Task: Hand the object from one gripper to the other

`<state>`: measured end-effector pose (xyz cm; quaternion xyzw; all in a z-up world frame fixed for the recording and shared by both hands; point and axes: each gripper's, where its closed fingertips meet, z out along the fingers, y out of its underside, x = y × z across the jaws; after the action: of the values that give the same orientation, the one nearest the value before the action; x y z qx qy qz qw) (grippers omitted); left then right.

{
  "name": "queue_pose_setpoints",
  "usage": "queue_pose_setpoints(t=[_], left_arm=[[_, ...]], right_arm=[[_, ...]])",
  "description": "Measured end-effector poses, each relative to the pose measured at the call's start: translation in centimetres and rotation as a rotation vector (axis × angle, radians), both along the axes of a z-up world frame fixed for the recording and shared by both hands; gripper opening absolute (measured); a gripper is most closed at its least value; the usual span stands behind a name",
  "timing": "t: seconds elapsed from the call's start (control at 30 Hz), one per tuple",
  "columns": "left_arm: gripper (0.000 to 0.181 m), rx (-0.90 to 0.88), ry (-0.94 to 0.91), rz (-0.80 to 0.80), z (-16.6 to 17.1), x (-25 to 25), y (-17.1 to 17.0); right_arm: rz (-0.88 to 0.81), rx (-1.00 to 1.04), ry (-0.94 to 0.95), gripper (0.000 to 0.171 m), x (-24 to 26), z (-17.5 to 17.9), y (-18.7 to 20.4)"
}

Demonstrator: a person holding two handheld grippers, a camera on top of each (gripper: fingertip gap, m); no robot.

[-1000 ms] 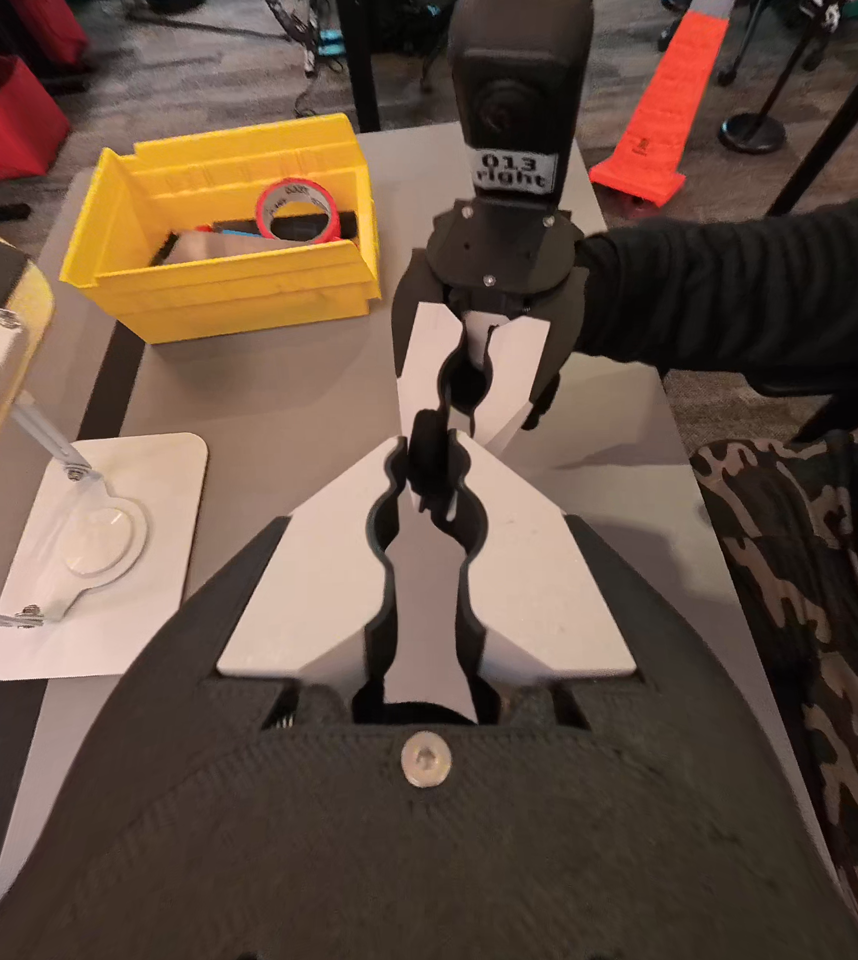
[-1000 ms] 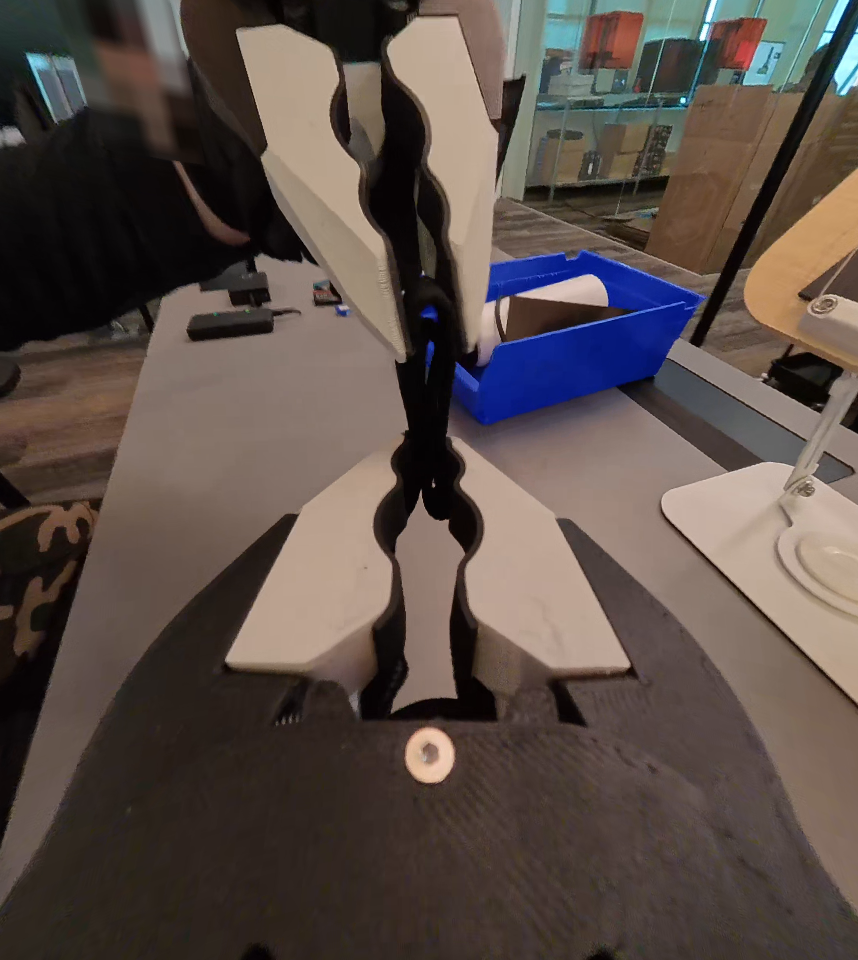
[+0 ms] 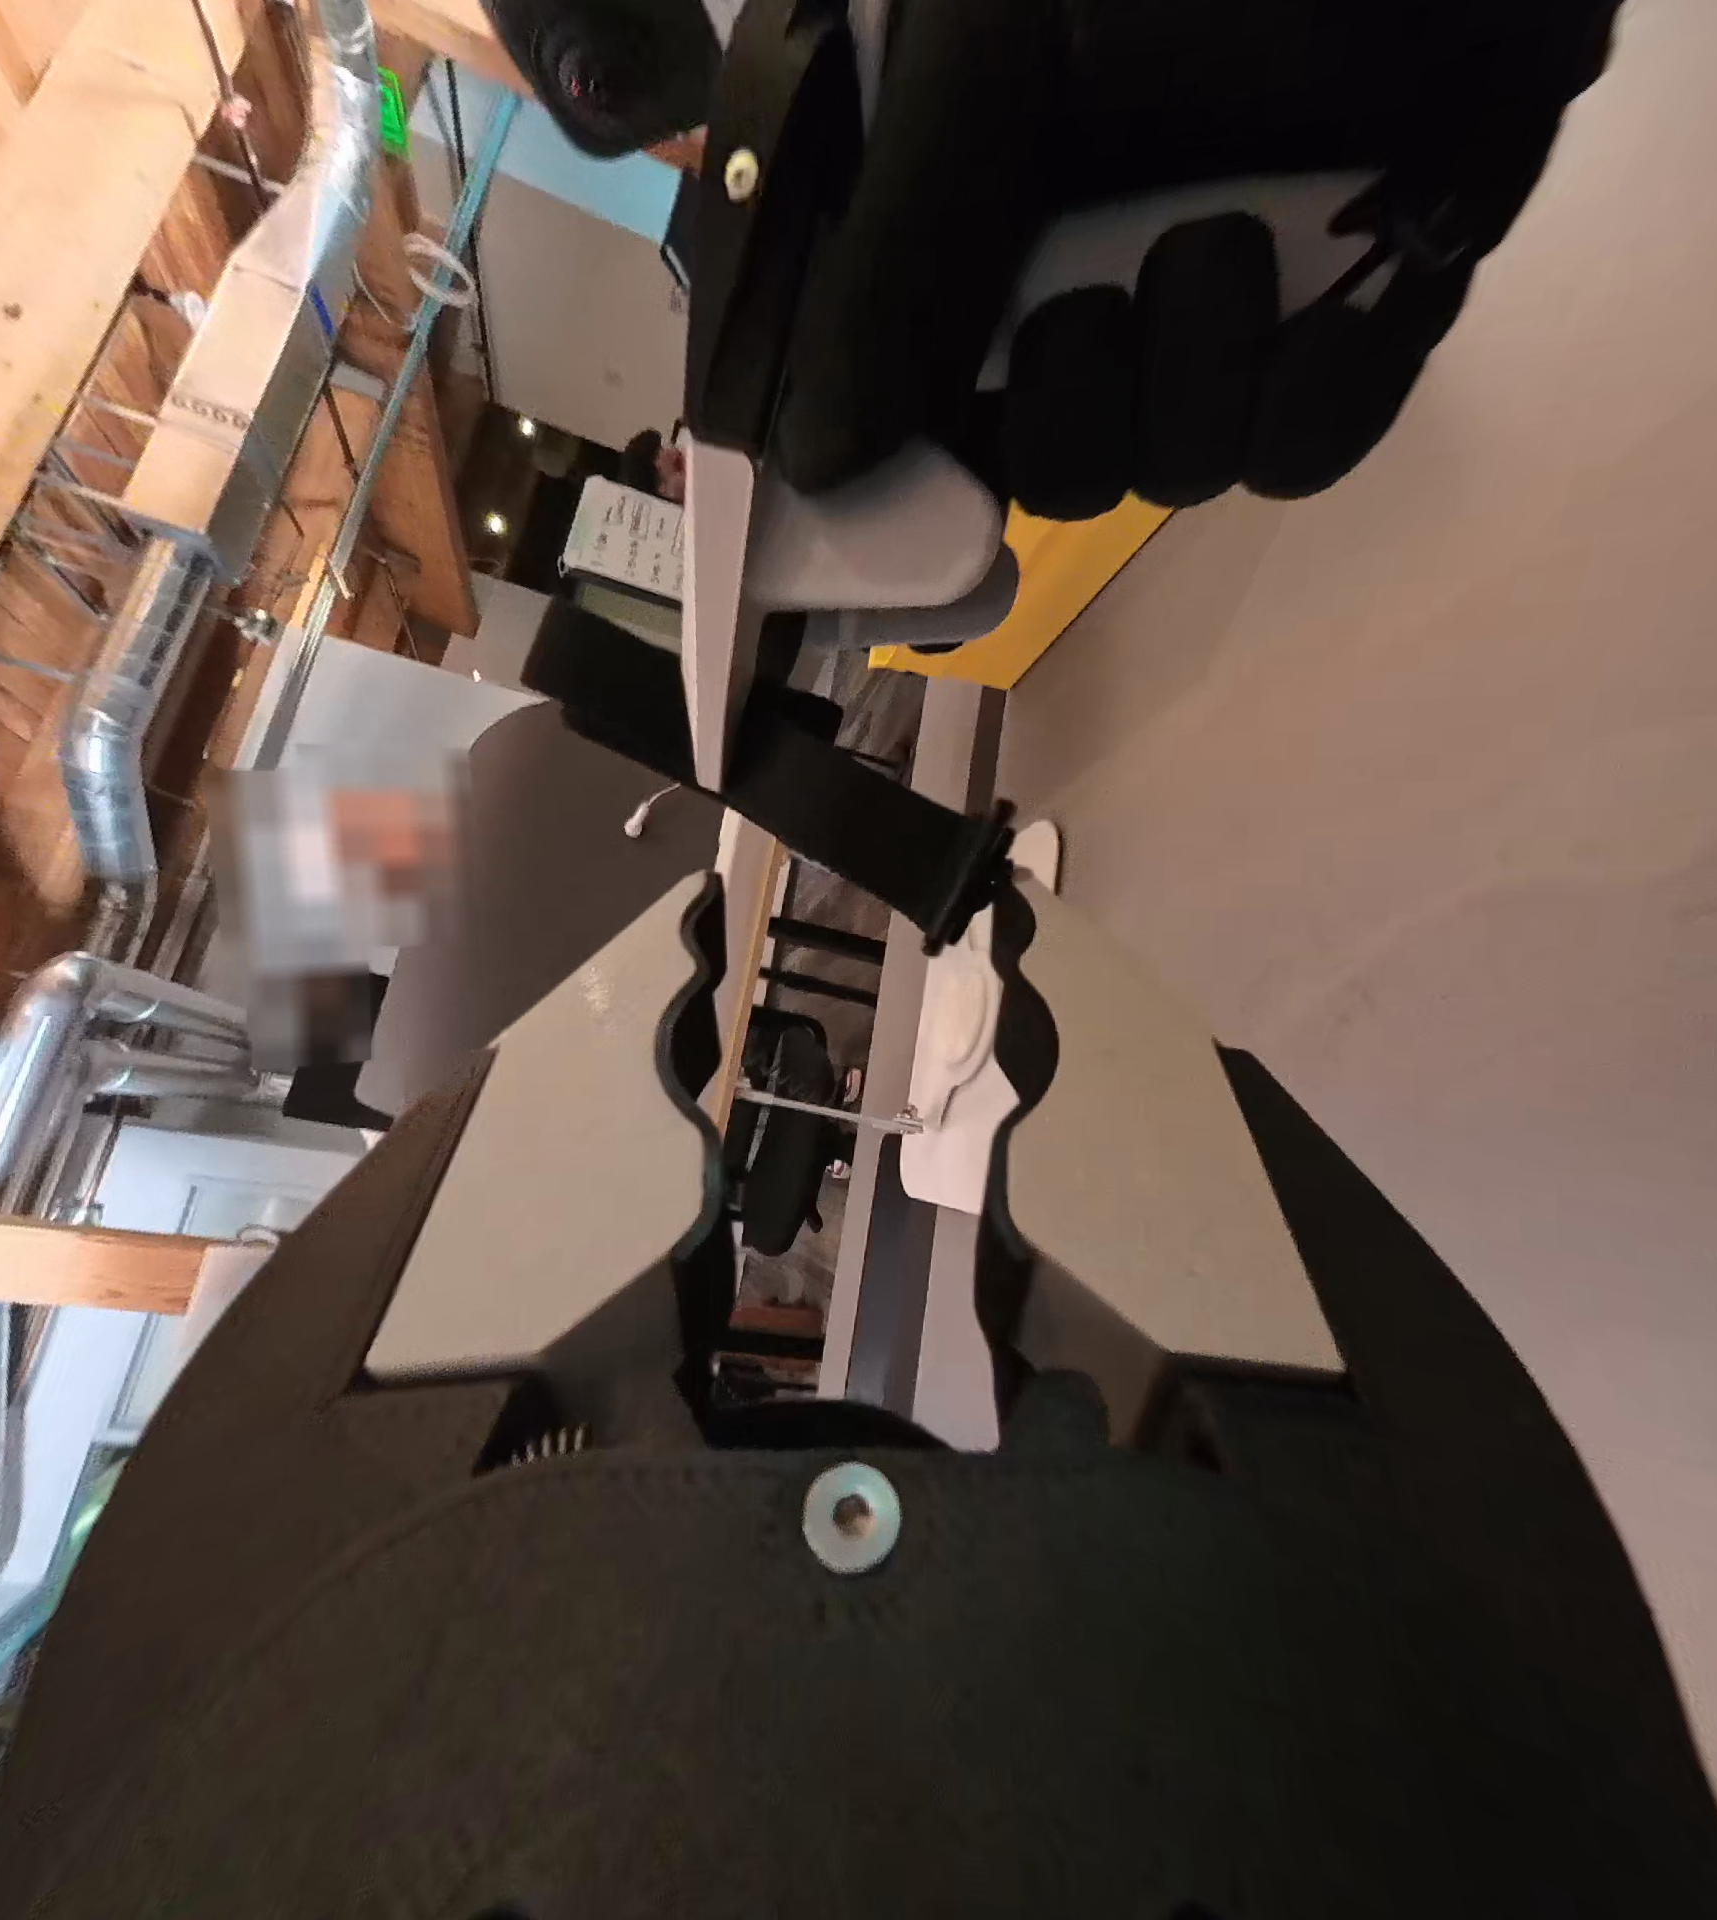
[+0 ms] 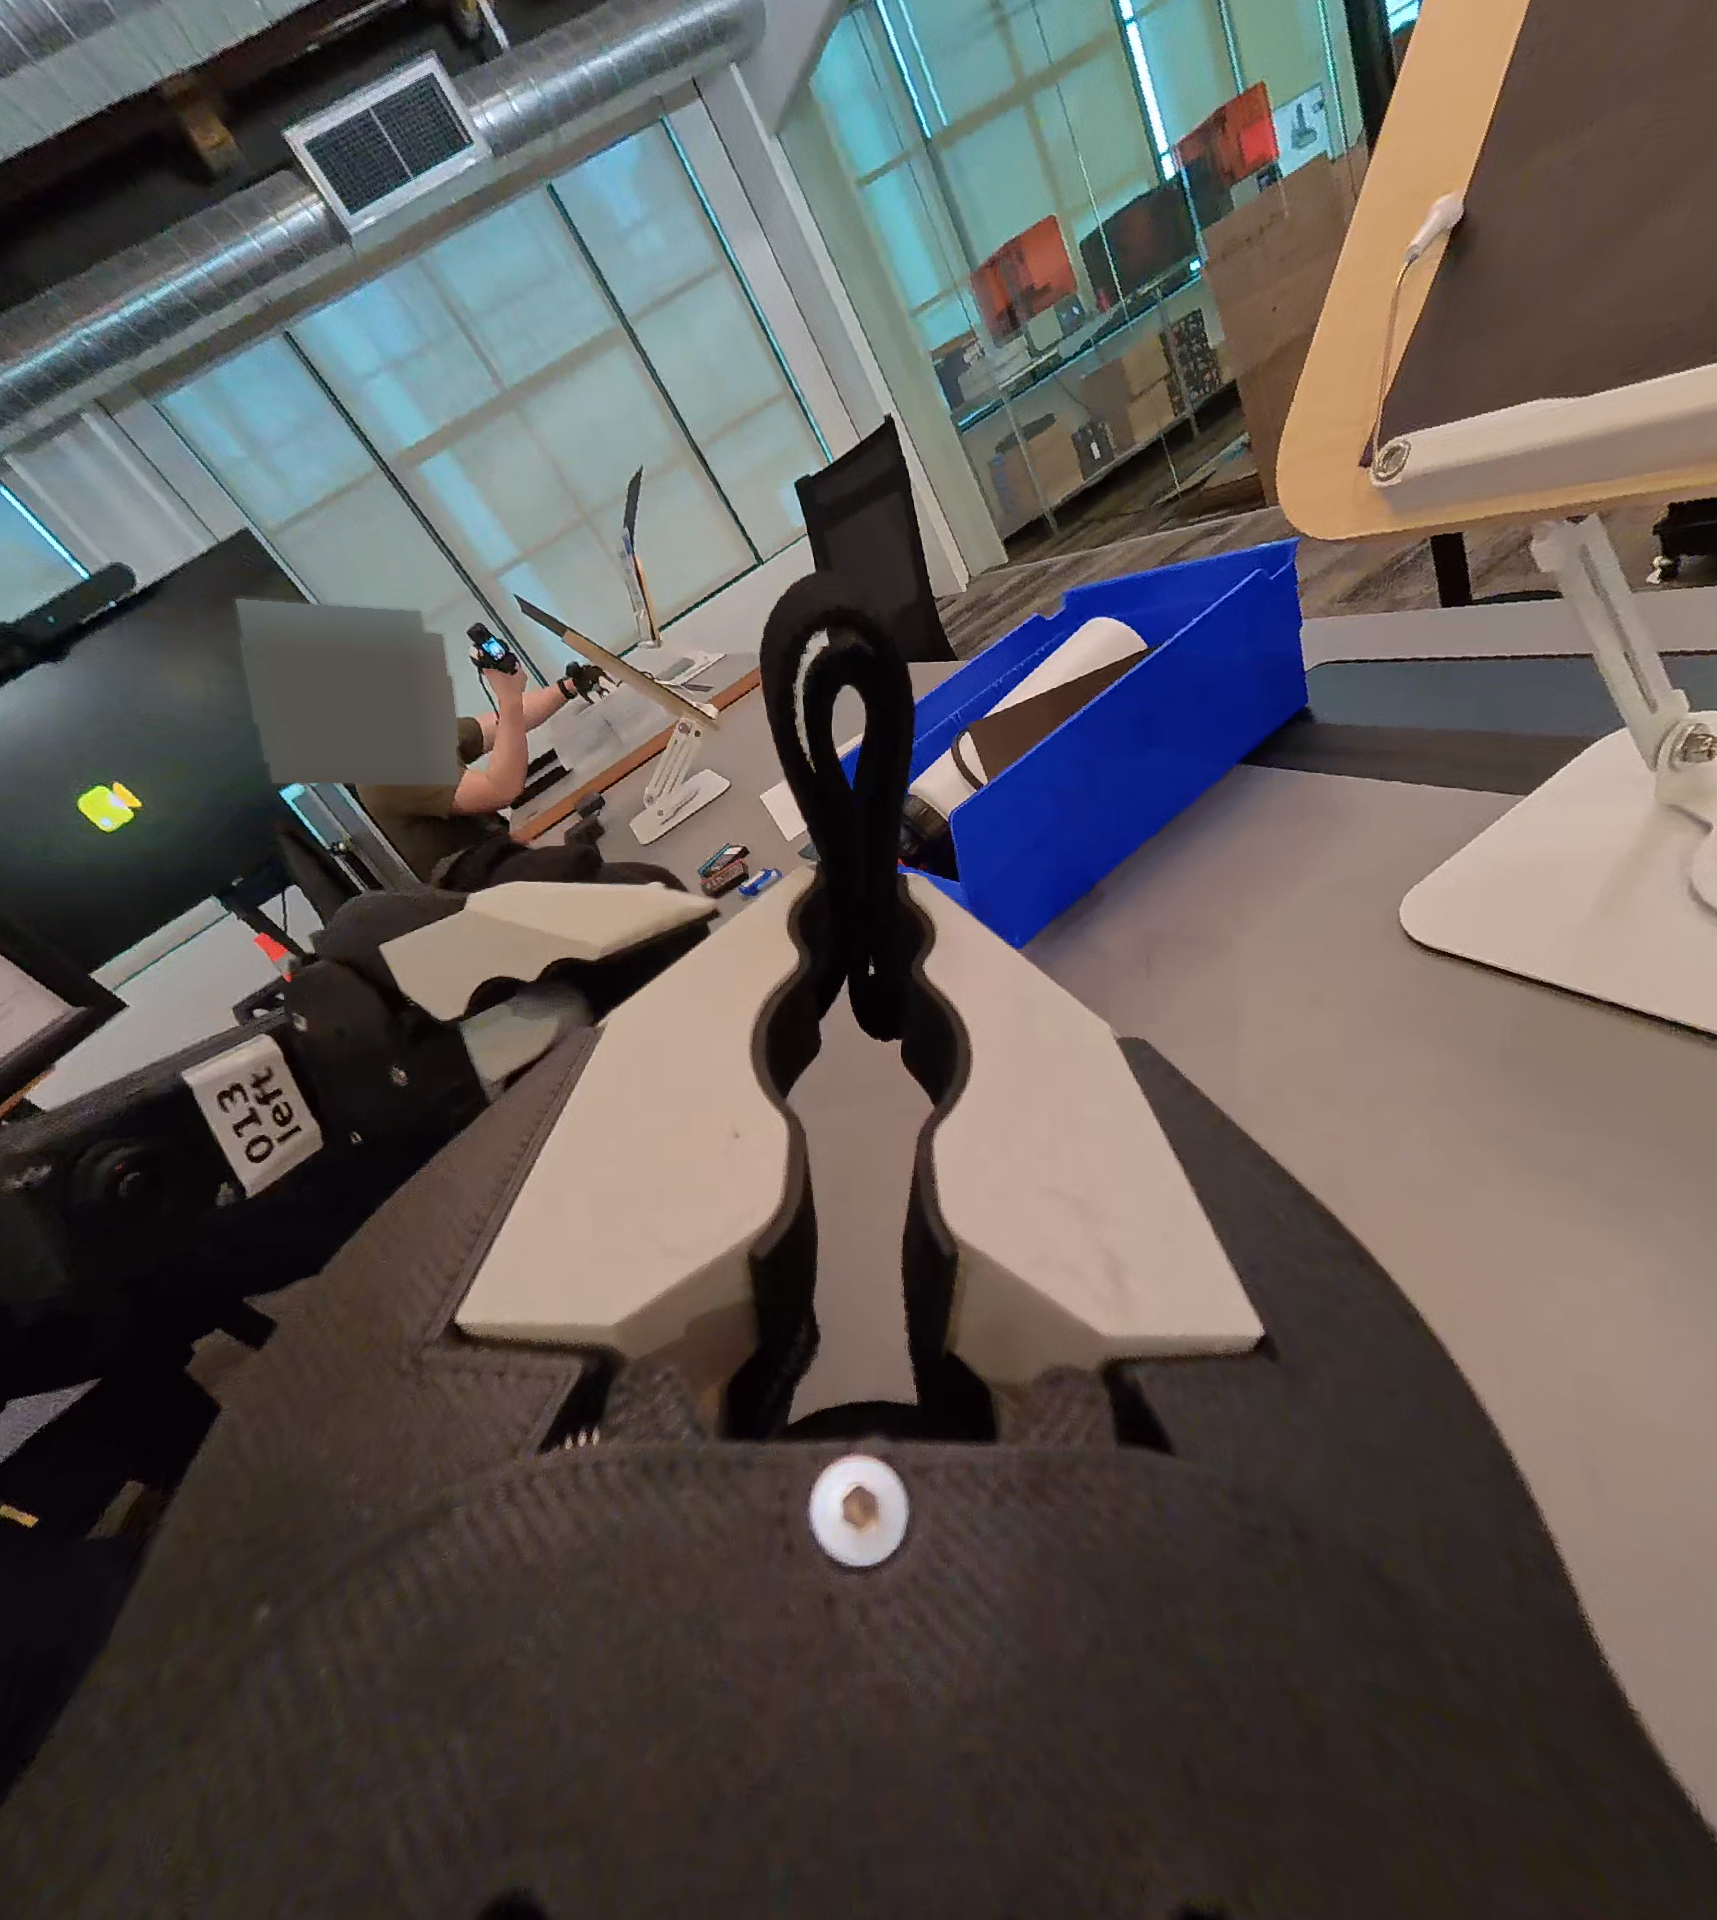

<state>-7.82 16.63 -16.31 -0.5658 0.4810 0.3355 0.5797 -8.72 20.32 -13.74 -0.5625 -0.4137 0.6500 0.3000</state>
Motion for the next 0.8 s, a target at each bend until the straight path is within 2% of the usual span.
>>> queue_pose_setpoints(t=[0.1,0.3,0.6,0.8], left_arm=[[0.044,-0.007,-0.001,-0.028,0.4,0.7,-0.2],[0.061,-0.061,-0.067,-0.043,1.4,1.2,0.2],[0.068,-0.188,-0.182,-0.101,3.4,1.5,0.2],[0.073,-0.284,-0.192,-0.104,3.2,1.1,0.7]], right_arm=[[-0.016,0.035,-0.022,0.007,0.1,-0.2,0.3],[-0.029,0.149,-0.091,0.008,0.0,-1.3,0.1],[-0.016,0.385,-0.149,0.007,0.2,-1.7,-0.8],[0.003,0.532,-0.186,0.007,0.1,-2.2,-1.6]])
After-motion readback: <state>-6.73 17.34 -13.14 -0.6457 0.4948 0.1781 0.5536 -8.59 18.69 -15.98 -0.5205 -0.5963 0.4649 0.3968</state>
